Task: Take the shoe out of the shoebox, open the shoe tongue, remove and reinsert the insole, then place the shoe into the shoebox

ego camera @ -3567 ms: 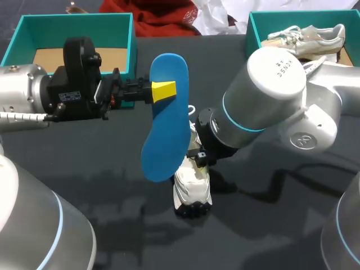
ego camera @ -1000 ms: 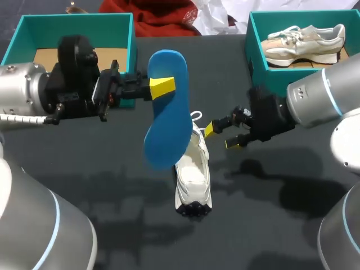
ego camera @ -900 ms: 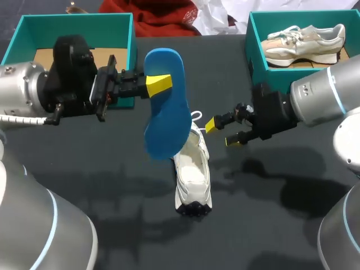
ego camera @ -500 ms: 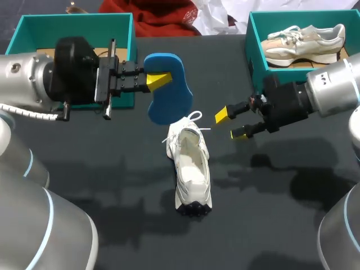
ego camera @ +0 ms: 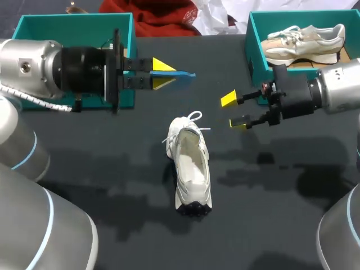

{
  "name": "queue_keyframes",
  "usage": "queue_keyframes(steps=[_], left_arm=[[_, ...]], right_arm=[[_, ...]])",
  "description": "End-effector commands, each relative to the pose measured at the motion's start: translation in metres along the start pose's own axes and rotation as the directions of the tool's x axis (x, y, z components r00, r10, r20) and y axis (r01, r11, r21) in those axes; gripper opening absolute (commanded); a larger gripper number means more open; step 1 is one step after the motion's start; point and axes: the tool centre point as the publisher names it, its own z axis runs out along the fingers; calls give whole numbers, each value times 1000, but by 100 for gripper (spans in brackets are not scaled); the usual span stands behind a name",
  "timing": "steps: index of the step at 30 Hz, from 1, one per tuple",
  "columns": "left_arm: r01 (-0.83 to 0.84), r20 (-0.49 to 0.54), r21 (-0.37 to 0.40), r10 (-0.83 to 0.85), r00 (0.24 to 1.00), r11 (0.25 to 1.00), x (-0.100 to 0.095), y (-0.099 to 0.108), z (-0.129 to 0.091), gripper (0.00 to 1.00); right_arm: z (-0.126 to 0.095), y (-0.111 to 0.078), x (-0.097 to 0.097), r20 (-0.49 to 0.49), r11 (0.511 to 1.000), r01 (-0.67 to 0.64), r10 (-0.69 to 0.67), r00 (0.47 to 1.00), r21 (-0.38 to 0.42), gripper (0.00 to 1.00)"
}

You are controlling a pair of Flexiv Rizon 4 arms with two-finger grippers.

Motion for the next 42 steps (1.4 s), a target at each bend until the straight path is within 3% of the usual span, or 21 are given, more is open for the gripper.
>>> queue_keyframes(steps=[1,6,13,17,20,32,36,40,42], left_arm=[[-13,-86,6,14,996,1000,-9,3,4,0],[-13,-86,6,14,996,1000,-9,3,4,0],[-291,-169,4,287,943,957,2,27,5,0],[-423,-180,5,417,891,906,12,35,7,0],[-449,-168,10,444,880,894,13,39,8,0],[-449,-168,10,444,880,894,13,39,8,0],[-596,-204,-12,582,787,803,25,62,12,0],[-665,-216,-26,645,733,746,38,83,15,0],[-663,-179,-34,648,740,748,43,94,14,0]], right_arm=[[-4,1,2,12,1000,-1,1,1000,6,100],[-4,1,2,12,1000,-1,1,1000,6,100],[-14,11,11,-34,998,-62,61,998,-26,100],[-18,20,18,-109,995,-93,89,990,-34,100],[-18,27,24,-122,993,-117,113,986,-24,100],[-18,27,24,-122,993,-117,113,986,-24,100],[-19,30,27,-162,990,-135,125,979,-51,100],[-21,36,33,-192,985,-155,139,971,-70,100],[-20,40,37,-205,984,-160,143,968,-72,100]])
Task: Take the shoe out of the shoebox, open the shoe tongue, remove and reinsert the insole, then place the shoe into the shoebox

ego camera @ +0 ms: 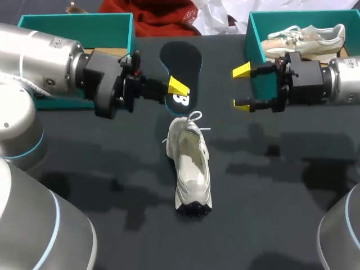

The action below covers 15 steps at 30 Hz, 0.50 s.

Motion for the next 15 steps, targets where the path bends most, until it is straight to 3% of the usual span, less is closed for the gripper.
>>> queue_keyframes(steps=[1,5,15], left_arm=[[-32,29,-34,33,999,999,24,8,13,0],[-92,1,-87,93,996,992,38,16,17,0],[-92,1,-87,93,996,992,38,16,17,0]], right_arm=[[6,2,4,-17,1000,-5,5,1000,-11,100],[10,5,7,-44,1000,-11,10,999,-18,100],[10,5,7,-44,1000,-11,10,999,-18,100]])
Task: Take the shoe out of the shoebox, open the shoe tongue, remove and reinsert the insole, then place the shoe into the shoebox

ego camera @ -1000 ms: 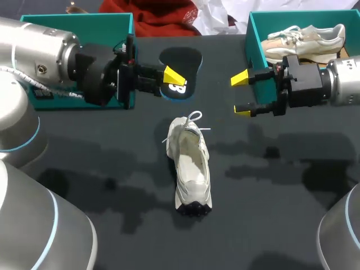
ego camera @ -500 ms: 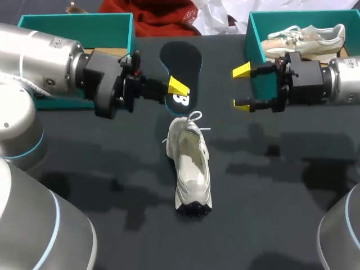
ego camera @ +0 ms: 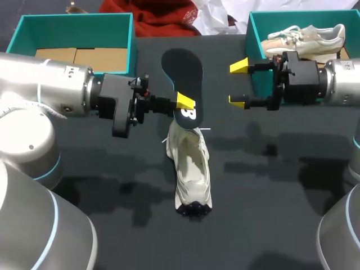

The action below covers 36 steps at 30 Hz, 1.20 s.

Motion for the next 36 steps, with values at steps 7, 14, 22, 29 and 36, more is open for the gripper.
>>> queue_keyframes(steps=[7,14,22,29,36], left_arm=[[-15,8,-53,15,1000,999,20,11,14,0],[-45,13,-58,46,999,997,27,21,20,0],[-69,-19,-70,68,997,995,35,27,30,0],[-68,-20,-51,67,998,996,37,25,35,0],[-73,-23,-24,73,997,997,38,18,38,0]], right_arm=[[26,10,3,29,999,36,-36,999,18,100],[46,8,-3,13,998,50,-51,999,47,100],[61,7,-13,-15,997,44,-43,999,62,100],[69,7,-15,-5,997,47,-47,999,67,98],[73,8,-19,-2,997,43,-43,999,68,64]])
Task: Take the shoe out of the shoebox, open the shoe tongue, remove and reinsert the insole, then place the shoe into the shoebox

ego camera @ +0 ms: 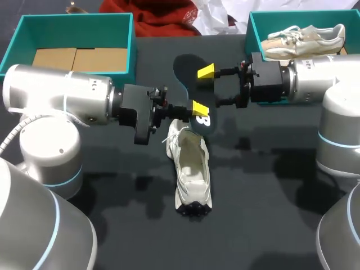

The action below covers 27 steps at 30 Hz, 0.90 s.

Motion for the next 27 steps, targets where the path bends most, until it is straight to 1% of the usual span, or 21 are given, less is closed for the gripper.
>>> queue_keyframes(steps=[1,2,6,8,10,14,20,22,23,25,26,27], left_arm=[[-2,-1,6,2,1000,1000,1,0,2,0],[-1,-1,8,1,1000,1000,1,-1,2,0],[3,0,19,-3,1000,1000,1,-2,3,0],[5,-1,21,-5,1000,1000,1,-2,3,0],[7,-2,23,-7,1000,1000,2,-3,3,0],[8,-9,25,-8,1000,1000,3,-3,2,0],[8,-17,25,-8,1000,1000,6,-3,2,0],[8,-20,24,-8,1000,1000,7,-2,2,0],[8,-20,23,-8,1000,1000,7,-2,2,0],[8,-22,21,-7,1000,1000,8,-1,3,0],[7,-23,19,-7,1000,1000,8,0,3,0],[6,-24,18,-6,1000,1000,8,0,3,0]], right_arm=[[4,1,-4,1,1000,-4,4,1000,1,53],[5,1,-4,3,1000,-4,4,1000,1,46],[5,0,-5,4,1000,-5,5,1000,6,39],[5,0,-6,6,1000,-5,5,1000,6,31],[4,-1,-6,6,1000,-5,5,1000,4,27],[3,-1,-6,7,1000,-6,6,1000,4,25],[1,0,-7,8,1000,-9,9,1000,3,26],[1,0,-8,7,1000,-11,11,1000,5,24],[1,1,-8,6,1000,-12,11,1000,6,22],[2,1,-8,5,1000,-12,12,1000,10,6],[2,2,-8,4,1000,-13,13,1000,12,0],[3,2,-8,3,1000,-13,13,1000,13,0]])
